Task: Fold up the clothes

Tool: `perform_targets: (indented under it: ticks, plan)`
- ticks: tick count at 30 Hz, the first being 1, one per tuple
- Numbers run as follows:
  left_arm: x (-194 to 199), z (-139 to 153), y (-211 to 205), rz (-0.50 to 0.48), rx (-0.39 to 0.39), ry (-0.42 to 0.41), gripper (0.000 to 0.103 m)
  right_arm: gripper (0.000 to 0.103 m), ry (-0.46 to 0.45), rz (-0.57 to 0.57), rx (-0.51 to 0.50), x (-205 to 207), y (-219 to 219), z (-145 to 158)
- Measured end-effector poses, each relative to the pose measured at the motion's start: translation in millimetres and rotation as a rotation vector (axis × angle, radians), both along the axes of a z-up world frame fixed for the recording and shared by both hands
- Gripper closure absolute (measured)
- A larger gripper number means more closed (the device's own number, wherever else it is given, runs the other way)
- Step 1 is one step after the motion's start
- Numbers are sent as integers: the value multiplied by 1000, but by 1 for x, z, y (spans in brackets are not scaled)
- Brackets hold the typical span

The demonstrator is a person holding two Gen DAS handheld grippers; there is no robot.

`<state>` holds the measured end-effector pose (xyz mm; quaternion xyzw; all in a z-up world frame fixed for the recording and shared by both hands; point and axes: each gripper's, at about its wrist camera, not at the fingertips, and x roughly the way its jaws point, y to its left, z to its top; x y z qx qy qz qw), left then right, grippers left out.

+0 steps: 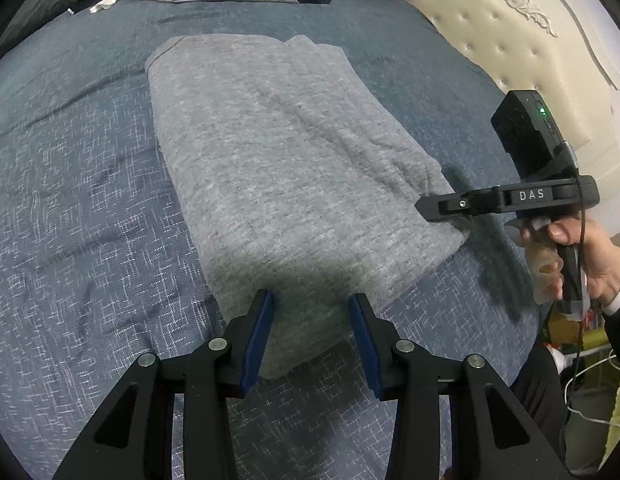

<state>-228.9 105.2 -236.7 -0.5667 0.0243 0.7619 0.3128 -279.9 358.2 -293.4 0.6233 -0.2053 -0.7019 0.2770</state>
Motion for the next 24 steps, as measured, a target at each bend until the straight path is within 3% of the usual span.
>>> perform_targets:
  ticks: [3,5,7,12,21,24]
  plan:
    - [0,-1,0,3,3,0,59,68,-8,-8,-15,-2,-1,-3]
    - [1,-2,0,0,-1,4,59,86,2,-13,-32,-2,-3,-3]
    - [5,-2,0,2,0,5,59,92,41,-2,-23,0,-6,2]
    - [5,0,1,-3,-5,3,59,95,150,35,50,2,-15,25]
    - [10,19,12,-42,23,15,59,97,348,102,99,22,0,101]
    - [10,20,18,-44,14,24,59,97,325,90,151,23,19,90]
